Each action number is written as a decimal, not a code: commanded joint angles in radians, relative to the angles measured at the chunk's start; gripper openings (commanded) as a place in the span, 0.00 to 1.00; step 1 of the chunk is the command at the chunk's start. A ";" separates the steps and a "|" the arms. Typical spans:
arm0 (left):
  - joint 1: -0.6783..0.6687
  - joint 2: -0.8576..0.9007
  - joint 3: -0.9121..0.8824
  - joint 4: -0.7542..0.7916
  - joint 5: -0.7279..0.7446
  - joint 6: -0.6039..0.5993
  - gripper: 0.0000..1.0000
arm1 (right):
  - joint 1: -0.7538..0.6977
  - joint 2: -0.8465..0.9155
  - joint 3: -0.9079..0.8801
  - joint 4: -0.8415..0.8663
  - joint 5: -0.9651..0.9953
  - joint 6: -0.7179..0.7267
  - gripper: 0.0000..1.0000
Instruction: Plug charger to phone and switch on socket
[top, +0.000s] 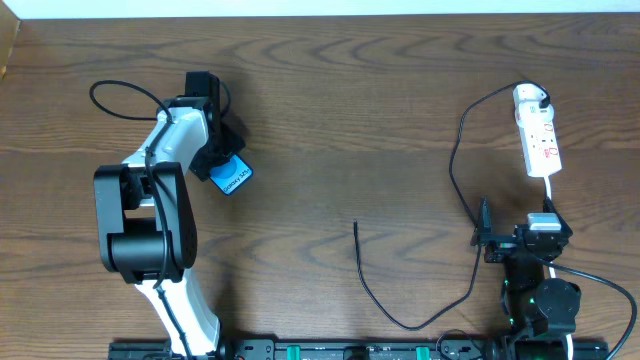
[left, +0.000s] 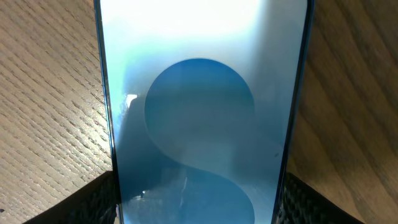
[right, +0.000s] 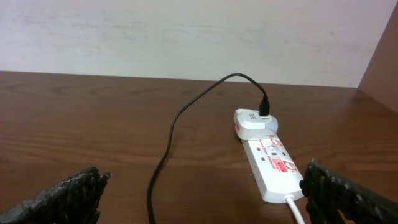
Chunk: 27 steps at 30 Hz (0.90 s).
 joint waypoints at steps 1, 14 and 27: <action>0.003 0.014 -0.009 -0.014 -0.010 -0.005 0.23 | 0.000 -0.006 -0.002 -0.003 -0.002 -0.012 0.99; 0.003 0.014 -0.009 -0.018 -0.010 -0.002 0.07 | 0.000 -0.006 -0.002 -0.003 -0.002 -0.012 0.99; 0.003 -0.030 0.021 -0.034 -0.010 0.006 0.07 | 0.000 -0.006 -0.002 -0.003 -0.002 -0.013 0.99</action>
